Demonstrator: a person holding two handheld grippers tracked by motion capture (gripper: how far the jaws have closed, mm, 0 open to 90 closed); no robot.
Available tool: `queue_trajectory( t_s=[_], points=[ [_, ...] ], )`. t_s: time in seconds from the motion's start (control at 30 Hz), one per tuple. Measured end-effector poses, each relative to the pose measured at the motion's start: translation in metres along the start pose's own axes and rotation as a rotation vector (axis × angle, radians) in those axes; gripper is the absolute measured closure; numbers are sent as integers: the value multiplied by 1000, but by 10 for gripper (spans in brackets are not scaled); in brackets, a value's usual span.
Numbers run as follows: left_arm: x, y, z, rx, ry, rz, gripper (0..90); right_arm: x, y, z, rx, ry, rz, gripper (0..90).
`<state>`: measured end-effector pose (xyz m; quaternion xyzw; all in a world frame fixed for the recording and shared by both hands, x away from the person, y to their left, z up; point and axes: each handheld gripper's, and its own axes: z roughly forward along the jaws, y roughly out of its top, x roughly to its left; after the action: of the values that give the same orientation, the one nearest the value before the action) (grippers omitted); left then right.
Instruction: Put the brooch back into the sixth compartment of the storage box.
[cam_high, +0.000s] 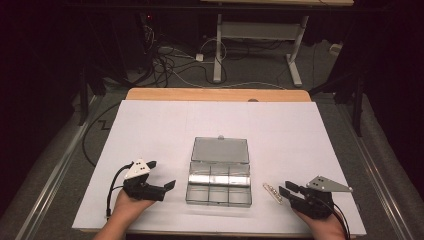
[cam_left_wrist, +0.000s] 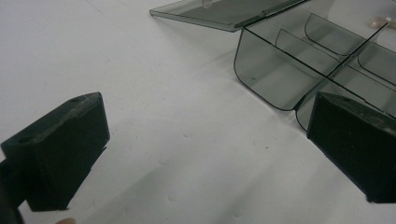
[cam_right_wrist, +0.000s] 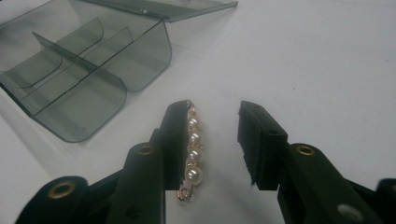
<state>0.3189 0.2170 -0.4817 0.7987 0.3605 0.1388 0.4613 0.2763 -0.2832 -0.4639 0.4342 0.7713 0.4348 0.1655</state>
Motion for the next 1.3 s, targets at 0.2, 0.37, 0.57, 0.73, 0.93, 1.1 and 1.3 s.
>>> queue_trajectory(
  t_s=[0.2,0.37,0.57,0.73,0.93,1.1,1.3],
  points=[
    [1,0,0,7,-9,-10,0,5,-2,8,53,0,-13,726],
    [0,0,0,6,-7,-7,0,8,-4,15,89,-17,-31,742],
    [-2,-1,0,0,-3,2,0,13,-5,20,115,-46,-70,759],
    [-1,0,0,2,-6,-3,0,15,-6,20,118,-44,-84,777],
    [-1,0,0,4,-10,-2,0,15,-6,20,119,-45,-83,792],
    [-2,0,0,5,-10,3,0,16,-6,21,120,-49,-93,798],
    [-2,0,0,3,-14,3,0,16,-6,21,119,-50,-94,806]
  ],
)
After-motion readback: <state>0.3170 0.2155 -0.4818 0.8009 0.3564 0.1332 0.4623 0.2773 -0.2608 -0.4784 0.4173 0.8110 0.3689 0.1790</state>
